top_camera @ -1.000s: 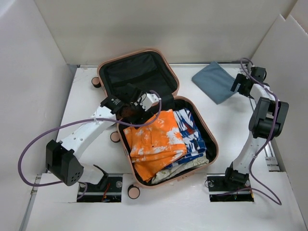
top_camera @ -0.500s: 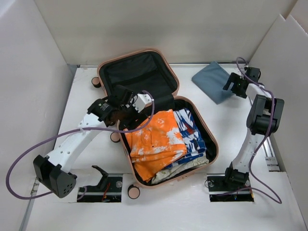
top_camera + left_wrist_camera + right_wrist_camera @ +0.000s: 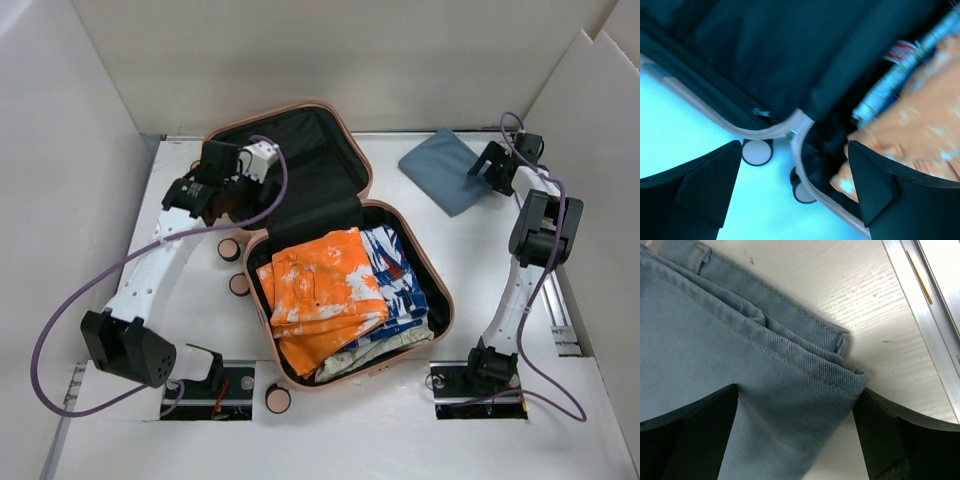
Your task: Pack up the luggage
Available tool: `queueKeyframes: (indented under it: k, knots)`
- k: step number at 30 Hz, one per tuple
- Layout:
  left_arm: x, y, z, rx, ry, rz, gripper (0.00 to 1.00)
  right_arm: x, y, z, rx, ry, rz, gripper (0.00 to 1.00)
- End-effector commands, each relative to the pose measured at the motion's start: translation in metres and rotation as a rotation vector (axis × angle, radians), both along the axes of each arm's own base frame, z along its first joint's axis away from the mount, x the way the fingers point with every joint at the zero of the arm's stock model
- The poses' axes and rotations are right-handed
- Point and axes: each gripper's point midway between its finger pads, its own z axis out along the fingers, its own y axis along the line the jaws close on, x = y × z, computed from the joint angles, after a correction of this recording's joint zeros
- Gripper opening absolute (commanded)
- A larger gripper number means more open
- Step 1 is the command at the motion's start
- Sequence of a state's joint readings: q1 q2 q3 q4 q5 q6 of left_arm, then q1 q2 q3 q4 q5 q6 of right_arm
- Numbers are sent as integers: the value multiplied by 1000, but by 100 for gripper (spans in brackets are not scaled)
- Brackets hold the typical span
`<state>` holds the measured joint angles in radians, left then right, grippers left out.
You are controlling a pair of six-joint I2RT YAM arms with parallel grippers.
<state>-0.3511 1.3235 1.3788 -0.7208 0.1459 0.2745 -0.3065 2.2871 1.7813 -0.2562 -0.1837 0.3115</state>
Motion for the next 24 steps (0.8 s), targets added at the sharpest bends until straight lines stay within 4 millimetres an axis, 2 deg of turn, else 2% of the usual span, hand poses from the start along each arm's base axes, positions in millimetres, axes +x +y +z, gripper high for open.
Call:
queueKeyframes:
  k: [1,5,7,8,9,11,12,14,15,16,18,19,22,24]
  knots:
    - [21,-5,22,-144,-17,57,84,1,2,-10,43,37,-44,97]
    - [29,-6,23,-160,-23,68,84,-1,1,-13,68,47,-91,96]
    - [33,-8,21,-164,-13,61,84,-1,7,-17,103,58,-79,94]
    - [34,-9,27,-168,-26,60,84,-1,11,-21,126,63,-73,92]
    - [36,-9,22,-164,-13,61,84,-1,21,-28,160,73,-62,91]
    - [42,-11,31,-170,-33,60,84,1,28,-27,202,58,-48,85]
    - [43,-11,27,-167,-23,61,84,6,34,-27,204,37,-43,73]
    - [47,-12,30,-169,-29,60,84,2,38,-36,233,44,-57,60]
    - [48,-13,35,-173,-42,59,84,7,44,-33,235,23,-37,46]
    - [50,-13,35,-172,-41,59,84,3,46,-42,247,44,-45,37]
    - [52,-14,39,-176,-51,58,84,3,50,-44,262,31,-26,18]
    - [52,-14,39,-176,-51,58,84,6,49,-44,256,8,-23,0]
    - [53,-14,36,-173,-42,59,84,10,44,-29,239,-49,-9,0]
    - [53,-14,36,-173,-42,59,84,17,43,-5,209,-112,21,0]
